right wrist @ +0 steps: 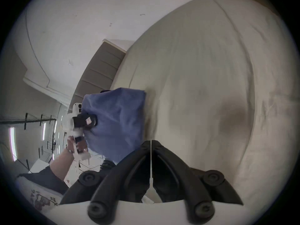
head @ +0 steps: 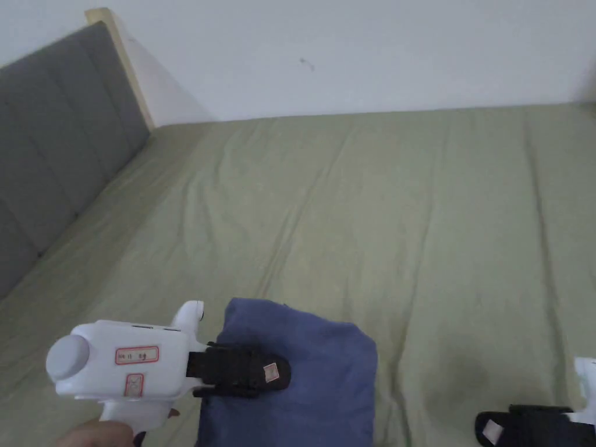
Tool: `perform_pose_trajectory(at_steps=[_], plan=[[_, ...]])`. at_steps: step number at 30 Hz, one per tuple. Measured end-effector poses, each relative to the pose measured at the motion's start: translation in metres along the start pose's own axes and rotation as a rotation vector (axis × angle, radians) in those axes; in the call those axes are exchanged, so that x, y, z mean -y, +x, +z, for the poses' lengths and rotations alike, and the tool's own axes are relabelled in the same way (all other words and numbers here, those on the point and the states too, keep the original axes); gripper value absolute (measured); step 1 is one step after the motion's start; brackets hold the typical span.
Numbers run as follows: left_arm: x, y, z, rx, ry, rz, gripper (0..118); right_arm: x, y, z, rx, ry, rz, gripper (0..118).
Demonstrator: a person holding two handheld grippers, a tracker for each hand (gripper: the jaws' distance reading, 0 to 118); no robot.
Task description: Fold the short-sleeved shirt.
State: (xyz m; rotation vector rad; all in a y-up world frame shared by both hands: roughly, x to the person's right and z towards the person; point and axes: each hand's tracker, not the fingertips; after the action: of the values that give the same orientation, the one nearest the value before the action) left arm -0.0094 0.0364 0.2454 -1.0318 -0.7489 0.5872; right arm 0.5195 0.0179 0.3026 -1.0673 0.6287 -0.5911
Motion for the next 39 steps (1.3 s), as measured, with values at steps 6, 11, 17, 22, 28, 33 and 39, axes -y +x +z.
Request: perform_pose_trajectory(at_steps=[6, 11, 17, 22, 28, 33, 39], plan=[[-0.045, -0.067, 0.096, -0.419, -0.050, 0.029, 24, 0.003, -0.024, 0.011, 0.065, 0.014, 0.065, 0], [-0.061, -0.070, 0.117, -0.791, -0.119, -0.136, 41, 0.007, -0.029, 0.013, 0.104, 0.017, 0.049, 0], [-0.061, -0.074, 0.132, -1.211, -0.171, -0.386, 112, 0.006, -0.032, 0.015, 0.129, 0.035, 0.034, 0], [-0.045, -0.068, 0.134, -1.093, -0.069, -0.247, 112, -0.002, -0.034, 0.021, 0.134, 0.055, 0.036, 0], [-0.025, -0.047, 0.062, -0.676, 0.024, 0.083, 0, -0.008, -0.038, 0.032, 0.149, 0.075, 0.062, 0], [-0.007, 0.047, -0.053, -0.538, 0.021, -0.026, 0, -0.029, -0.048, 0.048, 0.268, 0.068, 0.053, 0], [-0.009, 0.152, -0.127, -0.467, 0.296, -0.040, 0, -0.067, -0.046, 0.080, 0.381, 0.218, -0.010, 0]])
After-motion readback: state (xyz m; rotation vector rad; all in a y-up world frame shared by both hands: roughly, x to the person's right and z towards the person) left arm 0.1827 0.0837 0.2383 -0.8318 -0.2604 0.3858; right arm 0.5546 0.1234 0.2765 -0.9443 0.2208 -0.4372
